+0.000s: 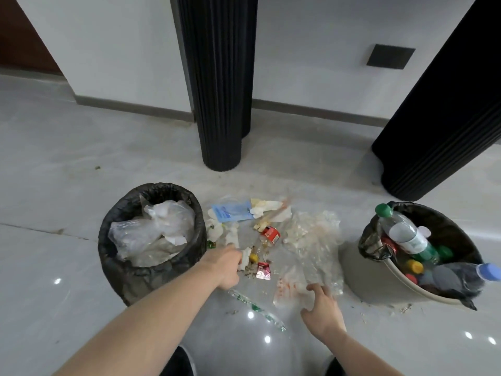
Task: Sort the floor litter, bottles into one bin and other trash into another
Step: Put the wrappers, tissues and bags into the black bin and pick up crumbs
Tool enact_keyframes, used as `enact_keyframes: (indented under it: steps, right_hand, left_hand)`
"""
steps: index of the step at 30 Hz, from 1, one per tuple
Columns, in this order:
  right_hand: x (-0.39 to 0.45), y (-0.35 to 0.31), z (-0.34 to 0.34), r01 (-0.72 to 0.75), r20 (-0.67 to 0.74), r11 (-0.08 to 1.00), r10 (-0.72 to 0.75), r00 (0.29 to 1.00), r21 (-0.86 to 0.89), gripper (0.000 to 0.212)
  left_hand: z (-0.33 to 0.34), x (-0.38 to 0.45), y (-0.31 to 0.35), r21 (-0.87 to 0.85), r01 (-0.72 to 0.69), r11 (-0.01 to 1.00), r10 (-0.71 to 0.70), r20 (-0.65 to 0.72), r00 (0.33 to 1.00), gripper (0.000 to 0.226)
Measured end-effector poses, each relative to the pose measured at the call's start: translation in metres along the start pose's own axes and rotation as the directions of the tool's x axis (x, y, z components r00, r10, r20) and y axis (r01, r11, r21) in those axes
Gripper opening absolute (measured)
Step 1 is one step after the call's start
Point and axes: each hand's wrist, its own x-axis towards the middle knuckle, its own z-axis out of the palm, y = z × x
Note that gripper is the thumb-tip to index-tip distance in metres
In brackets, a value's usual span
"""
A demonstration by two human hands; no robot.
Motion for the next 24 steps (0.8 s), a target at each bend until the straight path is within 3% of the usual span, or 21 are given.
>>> enact_keyframes:
  steps: [4,8,13,19,24]
  right_hand:
    - [0.021,0.005,0.003,-0.012,-0.029,1.000,0.013,0.999,0.016,0.069]
    - [0.048,0.005,0.000,-0.002,-0.103,1.000,0.002,0.995,-0.002,0.073]
    - [0.080,0.008,-0.009,-0.018,-0.160,0.989,-0.006,0.987,-0.145,0.084]
    - [0.122,0.000,-0.026,0.001,-0.243,0.989,-0.038,0.969,-0.148,0.094]
    - [0.161,-0.025,-0.053,0.088,-0.267,0.974,-0.144,0.953,-0.210,0.107]
  left_hand:
    - [0.032,0.015,-0.002,0.081,0.018,0.997,-0.024,0.075,0.997,0.047]
    - [0.042,0.032,-0.002,0.016,0.062,0.998,-0.063,0.050,0.997,0.044]
    - [0.055,0.054,0.000,-0.121,0.093,0.988,-0.097,-0.025,0.995,0.056]
    - [0.024,0.093,-0.005,-0.124,0.107,0.987,-0.131,-0.206,0.970,0.063]
    - [-0.007,0.135,-0.018,-0.107,0.174,0.979,-0.190,-0.172,0.967,0.065]
